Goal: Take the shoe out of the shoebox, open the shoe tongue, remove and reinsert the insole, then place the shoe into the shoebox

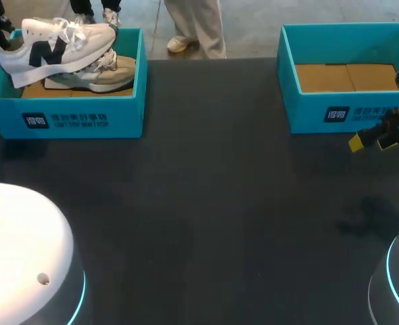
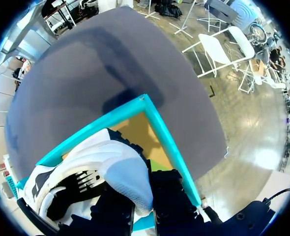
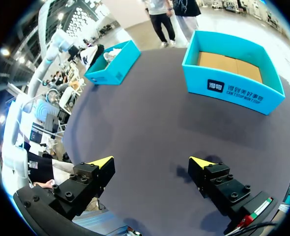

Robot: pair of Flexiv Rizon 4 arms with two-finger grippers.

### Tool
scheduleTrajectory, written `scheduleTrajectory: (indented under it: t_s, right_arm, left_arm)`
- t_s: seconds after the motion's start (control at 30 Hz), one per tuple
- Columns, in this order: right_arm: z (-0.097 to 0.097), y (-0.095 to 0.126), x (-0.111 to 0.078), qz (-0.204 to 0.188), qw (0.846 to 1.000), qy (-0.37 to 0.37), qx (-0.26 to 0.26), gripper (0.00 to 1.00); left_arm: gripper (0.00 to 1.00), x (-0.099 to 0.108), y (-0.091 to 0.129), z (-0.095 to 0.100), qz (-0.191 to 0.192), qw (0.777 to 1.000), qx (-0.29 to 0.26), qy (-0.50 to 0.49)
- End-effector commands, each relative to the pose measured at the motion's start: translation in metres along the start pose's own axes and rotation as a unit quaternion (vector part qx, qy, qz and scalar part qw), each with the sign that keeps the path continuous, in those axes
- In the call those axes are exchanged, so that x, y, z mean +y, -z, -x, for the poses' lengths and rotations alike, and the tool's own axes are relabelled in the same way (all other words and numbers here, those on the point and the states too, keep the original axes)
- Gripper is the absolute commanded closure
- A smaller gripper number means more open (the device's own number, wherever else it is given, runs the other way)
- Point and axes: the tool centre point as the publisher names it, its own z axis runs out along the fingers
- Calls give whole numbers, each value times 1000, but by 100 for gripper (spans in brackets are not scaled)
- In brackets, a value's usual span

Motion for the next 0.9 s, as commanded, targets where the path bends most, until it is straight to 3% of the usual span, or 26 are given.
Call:
scheduleTrajectory:
  t_s: [0.03, 0.47, 0.9]
  right_arm:
    - [0, -1, 0, 0, 1000, -1, -1, 0]
    - [0, -1, 0, 0, 1000, -1, -1, 0]
    - [0, -1, 0, 0, 1000, -1, -1, 0]
  left_arm:
    - [100, -4, 8, 6, 3, 1000, 7, -2]
    - [100, -19, 18, 35, 11, 1000, 3, 5]
    - [100, -37, 37, 91, 4, 1000, 0, -2]
